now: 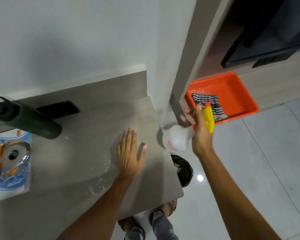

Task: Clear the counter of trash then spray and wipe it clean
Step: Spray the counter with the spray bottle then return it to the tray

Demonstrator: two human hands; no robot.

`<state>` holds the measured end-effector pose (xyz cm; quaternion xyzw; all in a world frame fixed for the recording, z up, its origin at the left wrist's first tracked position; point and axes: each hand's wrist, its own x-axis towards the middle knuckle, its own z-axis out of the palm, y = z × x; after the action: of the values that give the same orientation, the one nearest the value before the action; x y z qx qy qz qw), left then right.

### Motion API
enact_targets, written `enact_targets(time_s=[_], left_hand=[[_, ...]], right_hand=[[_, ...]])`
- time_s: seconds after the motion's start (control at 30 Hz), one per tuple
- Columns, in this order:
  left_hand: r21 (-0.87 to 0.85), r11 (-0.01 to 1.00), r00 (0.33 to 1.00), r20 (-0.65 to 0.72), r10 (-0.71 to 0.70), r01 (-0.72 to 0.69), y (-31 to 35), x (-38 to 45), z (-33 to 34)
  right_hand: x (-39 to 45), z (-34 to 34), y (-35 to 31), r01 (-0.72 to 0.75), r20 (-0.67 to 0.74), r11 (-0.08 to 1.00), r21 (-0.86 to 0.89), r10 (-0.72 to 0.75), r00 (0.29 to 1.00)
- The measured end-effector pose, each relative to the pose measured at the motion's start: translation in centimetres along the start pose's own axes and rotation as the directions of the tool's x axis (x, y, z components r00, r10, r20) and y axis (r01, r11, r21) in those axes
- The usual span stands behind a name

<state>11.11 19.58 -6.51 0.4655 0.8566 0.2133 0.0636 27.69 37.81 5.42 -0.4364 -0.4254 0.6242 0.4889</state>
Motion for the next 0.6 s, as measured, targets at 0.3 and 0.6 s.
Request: enact_targets(time_s=[0.3, 0.6], left_hand=[[0.066, 0.987, 0.988, -0.057, -0.145, 0.149, -7.9, -4.3, -4.2], [0.040, 0.934, 0.933, -0.078, -0.353, 0.356, -16.4, -8.8, -9.3]], right_hand=[[-11.8, 7.3, 4.3, -0.343, 0.144, 0.928, -0.143, 0.362, 0.921], [-24.0, 11.2, 9.3, -0.602, 0.113, 0.750, -0.273, 0.647, 0.754]])
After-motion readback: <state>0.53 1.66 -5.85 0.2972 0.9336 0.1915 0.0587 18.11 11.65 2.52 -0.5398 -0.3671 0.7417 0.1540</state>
